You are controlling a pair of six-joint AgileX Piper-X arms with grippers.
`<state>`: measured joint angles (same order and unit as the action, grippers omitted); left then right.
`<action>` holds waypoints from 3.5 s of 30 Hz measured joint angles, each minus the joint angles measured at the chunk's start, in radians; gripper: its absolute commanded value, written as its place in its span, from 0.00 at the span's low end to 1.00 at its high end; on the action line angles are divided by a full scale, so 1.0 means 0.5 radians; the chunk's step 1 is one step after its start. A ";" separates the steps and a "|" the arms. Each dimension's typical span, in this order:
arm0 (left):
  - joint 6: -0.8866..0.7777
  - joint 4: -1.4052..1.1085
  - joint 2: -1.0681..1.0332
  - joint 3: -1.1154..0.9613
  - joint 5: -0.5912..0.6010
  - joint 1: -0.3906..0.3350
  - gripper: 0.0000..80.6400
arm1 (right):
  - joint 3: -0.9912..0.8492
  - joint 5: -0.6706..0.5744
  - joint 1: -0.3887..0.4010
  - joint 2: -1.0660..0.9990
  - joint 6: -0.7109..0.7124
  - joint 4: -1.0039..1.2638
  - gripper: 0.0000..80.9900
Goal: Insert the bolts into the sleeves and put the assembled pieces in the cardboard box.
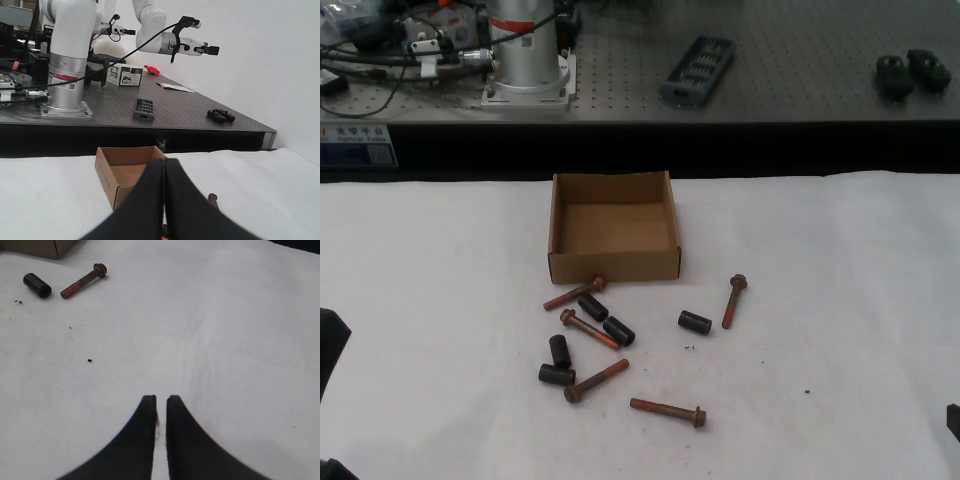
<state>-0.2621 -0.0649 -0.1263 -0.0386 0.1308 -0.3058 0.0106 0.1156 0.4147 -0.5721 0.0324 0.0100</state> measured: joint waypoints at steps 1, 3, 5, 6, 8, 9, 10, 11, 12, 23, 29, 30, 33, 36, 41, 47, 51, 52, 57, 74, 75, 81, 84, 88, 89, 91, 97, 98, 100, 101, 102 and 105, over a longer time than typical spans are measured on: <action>0.065 0.000 0.000 0.000 -0.008 0.000 0.01 | 0.000 0.000 0.000 0.000 0.000 0.000 0.09; 0.147 -0.005 0.000 0.000 -0.028 0.000 0.01 | 0.000 0.006 0.000 0.000 0.023 0.000 0.09; 0.293 -0.009 0.000 0.000 -0.056 0.000 0.01 | 0.000 0.072 0.000 0.000 0.235 0.000 0.09; 0.305 -0.010 0.000 0.000 -0.056 0.000 0.01 | 0.000 0.099 0.000 0.000 0.305 0.000 0.09; 0.376 -0.009 0.000 0.000 -0.071 0.000 0.01 | 0.000 0.122 0.000 0.000 0.386 0.000 0.09; 0.390 -0.009 0.000 0.000 -0.076 0.000 0.01 | 0.000 0.126 0.000 0.000 0.412 0.000 0.09; 0.409 -0.009 0.000 0.000 -0.075 0.000 0.01 | 0.000 0.133 0.000 0.000 0.425 0.000 0.09; 0.425 -0.009 0.000 0.000 -0.075 0.000 0.01 | 0.000 0.136 0.000 0.000 0.430 0.000 0.09; 0.425 -0.009 0.000 0.000 -0.075 0.000 0.01 | 0.000 0.131 0.000 0.000 0.427 0.000 0.09; -1.126 -0.056 0.000 0.000 0.445 0.000 0.01 | 0.005 -0.838 0.000 0.000 -1.843 0.969 0.09; -1.624 -0.056 0.000 0.000 0.443 0.000 0.01 | 0.005 -0.791 0.000 0.000 -2.108 1.327 0.09; -1.651 -0.056 0.000 0.000 0.427 0.000 0.01 | 0.005 -0.791 0.000 0.000 -2.125 1.351 0.09; -1.746 -0.056 0.000 0.000 0.402 0.000 0.01 | 0.005 -0.895 0.000 0.000 -2.191 1.380 0.09; -1.860 -0.092 0.000 0.000 0.472 0.000 0.01 | 0.005 -1.002 0.000 0.000 -2.256 1.389 0.09; -1.953 -0.410 0.001 0.000 1.144 0.000 0.01 | -0.002 -1.260 0.000 0.000 -2.221 1.402 0.09; -1.438 -0.145 -0.076 -0.059 1.265 0.000 0.01 | -0.380 -1.221 0.000 -0.058 -1.219 0.369 0.09; -0.902 0.206 -0.381 -0.112 1.158 0.000 0.01 | -0.532 -1.091 0.000 -0.375 -0.817 0.027 0.09; -0.791 0.230 -0.485 -0.112 1.143 0.000 0.01 | -0.549 -1.080 0.000 -0.491 -0.778 0.021 0.09; -0.350 0.176 -1.107 -0.195 1.137 0.000 0.01 | -0.691 -1.111 0.000 -1.123 -0.734 0.142 0.08; 0.998 0.718 -2.765 -1.537 1.083 -0.389 0.01 | -1.490 -0.870 0.000 -1.660 -0.314 -0.864 0.08; 1.054 0.755 -2.808 -1.562 1.036 -0.422 0.01 | -1.489 -0.822 0.000 -1.660 -0.285 -0.929 0.08; 1.269 0.922 -3.006 -1.677 0.470 -0.602 0.01 | -1.489 -0.683 0.000 -1.660 -0.096 -1.222 0.09; 1.390 0.997 -3.059 -1.746 0.390 -0.650 0.01 | -1.489 -0.654 0.000 -1.660 -0.046 -1.281 0.09; 1.696 1.048 -3.175 -1.919 0.301 -0.741 0.01 | -1.489 -0.618 0.000 -1.660 0.033 -1.348 0.09; 1.752 1.047 -3.182 -1.939 0.295 -0.745 0.01 | -1.489 -0.619 0.000 -1.660 0.037 -1.347 0.09; 1.877 1.047 -3.192 -1.963 0.285 -0.751 0.01 | -1.489 -0.619 0.000 -1.660 0.043 -1.352 0.09; 2.222 1.044 -3.272 -1.971 0.132 -0.750 0.00 | -1.489 -0.619 0.000 -1.660 0.048 -1.362 0.09; 2.239 1.034 -3.295 -1.971 0.105 -0.754 0.02 | -1.489 -0.619 0.000 -1.660 0.048 -1.362 0.09; 2.261 1.021 -3.332 -1.971 0.067 -0.762 0.09 | -1.489 -0.619 0.000 -1.660 0.048 -1.362 0.09; 2.268 1.019 -3.343 -1.971 0.042 -0.769 0.15 | -1.489 -0.615 0.000 -1.660 0.048 -1.362 0.09; 2.273 1.020 -3.347 -1.971 0.027 -0.781 0.20 | -1.489 -0.616 0.000 -1.660 0.048 -1.362 0.09; 2.278 1.015 -3.346 -1.971 0.011 -0.805 0.30 | -1.489 -0.616 0.000 -1.660 0.048 -1.362 0.09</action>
<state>0.8769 0.4426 -1.7993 -1.0243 0.1365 -0.7081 -0.7340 -0.1924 0.4147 -1.4020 0.0562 -0.6709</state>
